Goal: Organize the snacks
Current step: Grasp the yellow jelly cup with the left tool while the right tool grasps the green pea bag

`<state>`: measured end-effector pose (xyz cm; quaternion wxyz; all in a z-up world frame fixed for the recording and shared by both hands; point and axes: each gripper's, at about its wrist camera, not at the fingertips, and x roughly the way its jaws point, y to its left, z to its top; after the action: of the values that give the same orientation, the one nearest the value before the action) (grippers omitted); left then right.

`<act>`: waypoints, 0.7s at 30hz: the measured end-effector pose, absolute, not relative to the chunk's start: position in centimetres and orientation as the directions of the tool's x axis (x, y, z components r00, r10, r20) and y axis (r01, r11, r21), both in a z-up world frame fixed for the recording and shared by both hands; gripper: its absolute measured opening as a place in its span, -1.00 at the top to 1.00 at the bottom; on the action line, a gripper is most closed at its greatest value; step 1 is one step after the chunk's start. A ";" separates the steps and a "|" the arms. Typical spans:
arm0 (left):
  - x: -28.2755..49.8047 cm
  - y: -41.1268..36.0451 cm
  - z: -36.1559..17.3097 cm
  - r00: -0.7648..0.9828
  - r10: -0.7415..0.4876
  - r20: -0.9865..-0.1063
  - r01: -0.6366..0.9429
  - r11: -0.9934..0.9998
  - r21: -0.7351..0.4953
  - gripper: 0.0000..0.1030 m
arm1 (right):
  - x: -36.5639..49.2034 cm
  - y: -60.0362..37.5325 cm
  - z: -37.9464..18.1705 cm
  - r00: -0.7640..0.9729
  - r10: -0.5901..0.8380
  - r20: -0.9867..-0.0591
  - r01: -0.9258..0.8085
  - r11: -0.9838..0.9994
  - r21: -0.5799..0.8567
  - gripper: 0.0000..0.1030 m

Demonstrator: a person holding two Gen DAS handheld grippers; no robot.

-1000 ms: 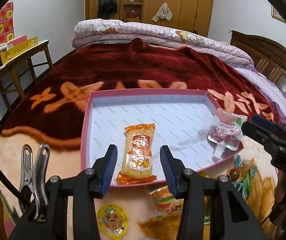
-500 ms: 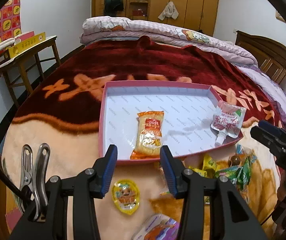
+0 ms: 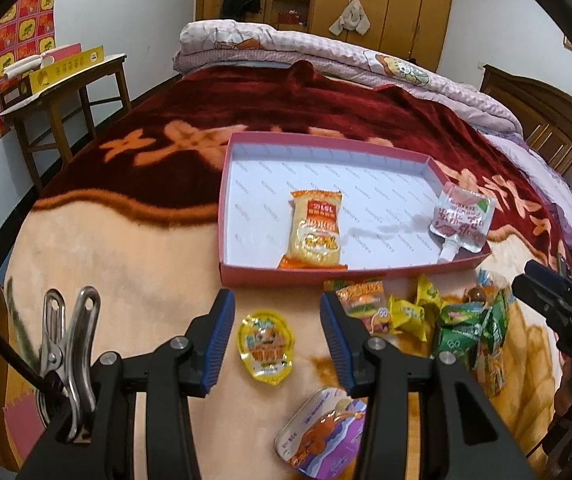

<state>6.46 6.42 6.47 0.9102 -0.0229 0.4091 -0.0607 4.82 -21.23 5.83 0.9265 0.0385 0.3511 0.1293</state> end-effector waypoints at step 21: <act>6.6 6.0 3.4 0.614 -0.116 -0.780 0.093 0.993 -0.074 0.10 | 3.2 -23.0 3.2 0.682 0.266 -0.681 -0.165 0.964 0.211 -0.40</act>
<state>6.56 5.97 3.39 0.8983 -0.0132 0.4353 -0.0583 3.19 -23.03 3.19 0.9148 0.0663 0.3808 0.1176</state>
